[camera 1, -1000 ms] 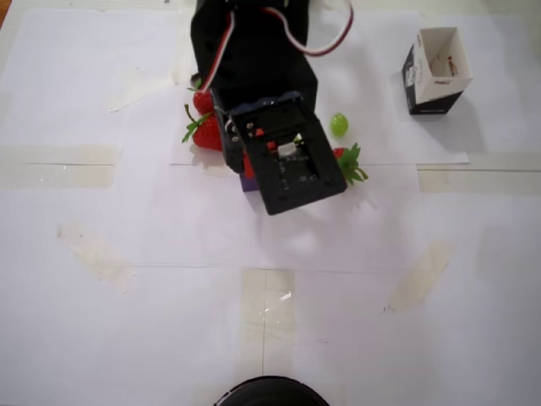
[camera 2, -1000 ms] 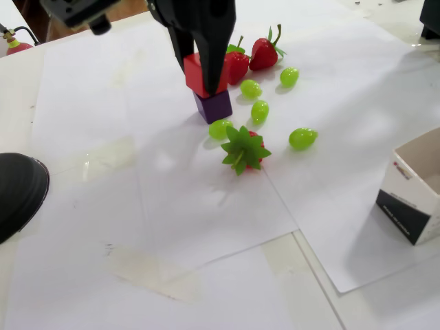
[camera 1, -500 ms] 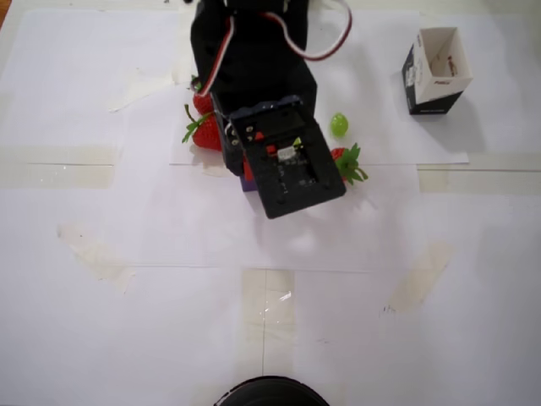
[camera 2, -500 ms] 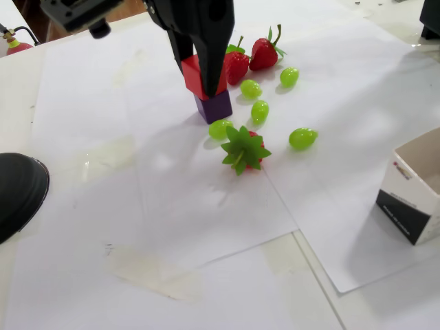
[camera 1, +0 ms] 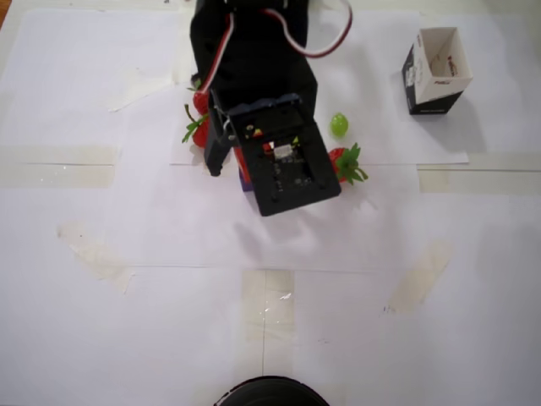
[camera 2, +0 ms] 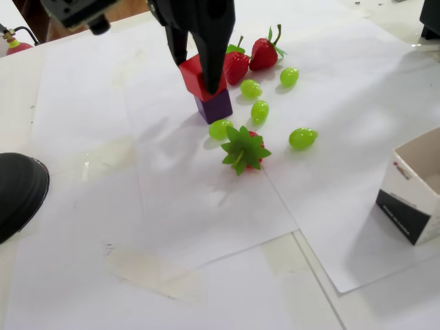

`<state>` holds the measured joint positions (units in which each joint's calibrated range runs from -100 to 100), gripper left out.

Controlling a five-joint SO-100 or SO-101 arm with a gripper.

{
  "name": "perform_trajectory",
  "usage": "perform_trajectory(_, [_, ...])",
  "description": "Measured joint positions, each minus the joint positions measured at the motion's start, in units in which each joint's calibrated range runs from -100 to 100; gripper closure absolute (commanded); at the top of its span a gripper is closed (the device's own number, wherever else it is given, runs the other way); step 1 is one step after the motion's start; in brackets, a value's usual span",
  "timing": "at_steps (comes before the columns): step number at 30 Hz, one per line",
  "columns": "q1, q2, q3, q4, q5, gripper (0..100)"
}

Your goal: Put the red cube on top of the purple cube

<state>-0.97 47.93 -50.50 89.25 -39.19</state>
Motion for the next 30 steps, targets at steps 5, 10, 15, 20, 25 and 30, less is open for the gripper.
perform_trajectory(5, [0.0, 0.0, -1.6, 2.5, -1.0, 68])
perform_trajectory(10, [0.0, 0.0, -1.8, 2.7, -1.3, 67])
perform_trajectory(15, [-0.1, 0.0, -1.8, 2.7, -1.9, 68])
perform_trajectory(20, [-1.1, 0.0, -1.8, 3.3, -2.8, 68])
perform_trajectory(25, [-1.0, -1.3, -1.8, 3.6, -3.6, 68])
perform_trajectory(30, [-1.1, -6.4, -1.2, 3.6, -4.4, 69])
